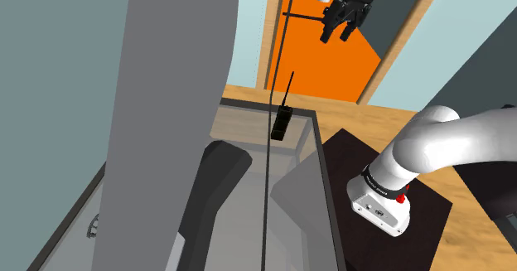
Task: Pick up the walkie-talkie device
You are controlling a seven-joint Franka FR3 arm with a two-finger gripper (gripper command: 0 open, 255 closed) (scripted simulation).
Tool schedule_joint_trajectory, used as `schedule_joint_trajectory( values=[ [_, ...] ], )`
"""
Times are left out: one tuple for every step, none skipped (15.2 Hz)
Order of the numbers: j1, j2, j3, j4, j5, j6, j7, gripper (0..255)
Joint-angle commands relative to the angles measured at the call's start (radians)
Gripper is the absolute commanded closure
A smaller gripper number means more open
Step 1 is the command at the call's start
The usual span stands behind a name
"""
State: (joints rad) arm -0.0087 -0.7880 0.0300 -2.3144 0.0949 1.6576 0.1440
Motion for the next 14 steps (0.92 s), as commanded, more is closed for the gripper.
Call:
schedule_joint_trajectory(
  values=[
    [0.0,0.0,0.0,0.0,0.0,0.0,0.0,0],
    [0.005,-0.031,0.027,-0.04,0.006,0.033,0.025,0],
    [0.01,-0.06,0.055,-0.079,0.013,0.065,0.05,0],
    [0.015,-0.088,0.084,-0.116,0.02,0.097,0.075,0],
    [0.022,-0.114,0.114,-0.152,0.028,0.13,0.101,0],
    [0.029,-0.137,0.145,-0.186,0.037,0.162,0.128,0],
    [0.036,-0.159,0.177,-0.218,0.045,0.195,0.155,0],
    [0.044,-0.178,0.211,-0.249,0.055,0.227,0.183,0],
    [0.052,-0.194,0.245,-0.277,0.064,0.26,0.211,0],
    [0.059,-0.208,0.282,-0.304,0.074,0.294,0.24,0],
    [0.067,-0.219,0.32,-0.328,0.084,0.327,0.27,0],
    [0.075,-0.227,0.359,-0.351,0.093,0.361,0.301,0],
    [0.081,-0.232,0.4,-0.371,0.103,0.396,0.333,0],
    [0.086,-0.234,0.443,-0.39,0.112,0.431,0.366,0]
  ],
)
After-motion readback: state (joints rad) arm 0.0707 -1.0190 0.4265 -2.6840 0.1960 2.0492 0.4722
